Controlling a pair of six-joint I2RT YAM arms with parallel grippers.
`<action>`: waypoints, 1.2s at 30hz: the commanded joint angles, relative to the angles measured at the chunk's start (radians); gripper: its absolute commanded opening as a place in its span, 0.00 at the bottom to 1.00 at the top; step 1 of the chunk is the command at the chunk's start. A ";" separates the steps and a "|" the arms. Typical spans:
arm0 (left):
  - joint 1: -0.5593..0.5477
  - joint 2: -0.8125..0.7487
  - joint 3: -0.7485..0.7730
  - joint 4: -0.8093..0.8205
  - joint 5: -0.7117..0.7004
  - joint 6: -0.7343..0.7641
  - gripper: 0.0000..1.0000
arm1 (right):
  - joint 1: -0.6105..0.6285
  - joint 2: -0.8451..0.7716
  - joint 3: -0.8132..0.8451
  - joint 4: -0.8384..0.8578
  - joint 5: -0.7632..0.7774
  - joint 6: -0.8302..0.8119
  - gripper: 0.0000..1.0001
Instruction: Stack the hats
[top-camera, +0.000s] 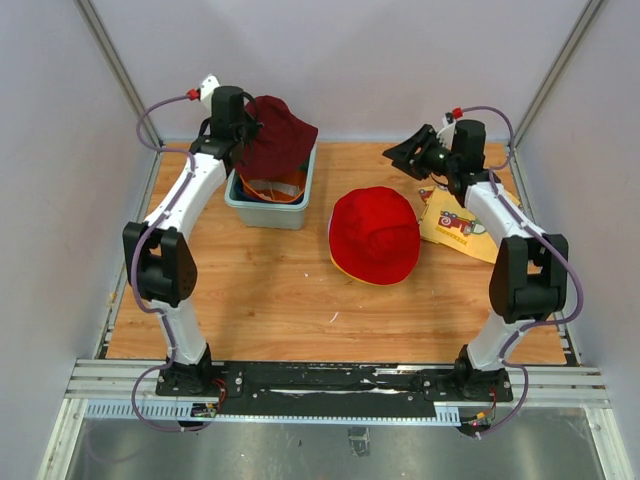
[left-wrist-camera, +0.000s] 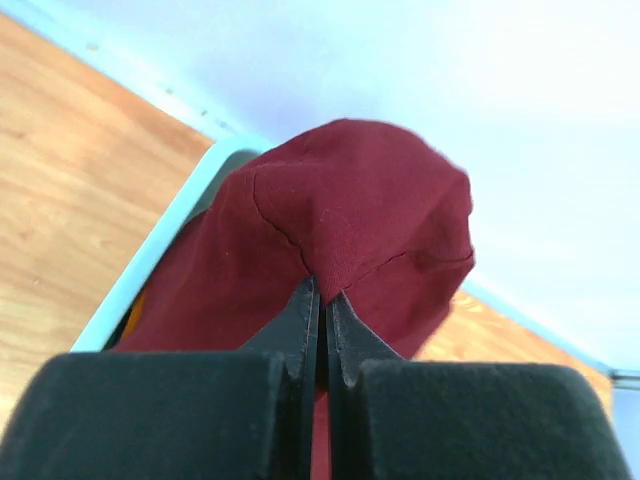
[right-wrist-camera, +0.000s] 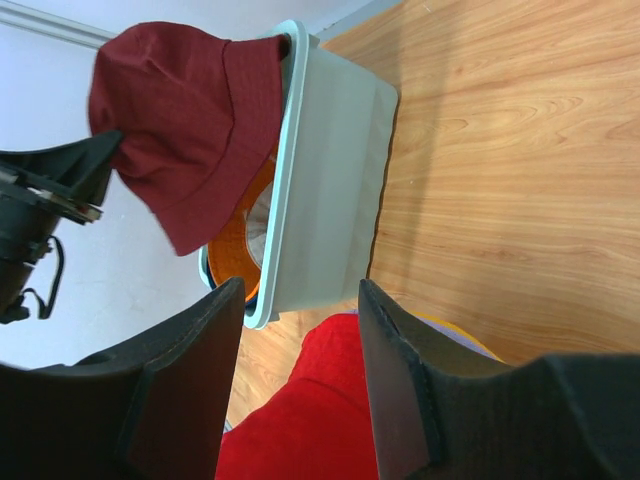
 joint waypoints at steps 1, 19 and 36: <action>0.006 -0.074 -0.004 0.084 0.026 -0.024 0.00 | 0.011 -0.063 -0.025 -0.014 0.020 -0.027 0.50; -0.011 -0.140 0.089 0.184 0.427 -0.208 0.00 | 0.011 -0.255 -0.084 -0.056 0.061 -0.016 0.51; -0.123 -0.182 0.047 0.344 0.741 -0.414 0.01 | -0.058 -0.424 -0.226 -0.086 0.180 0.018 0.51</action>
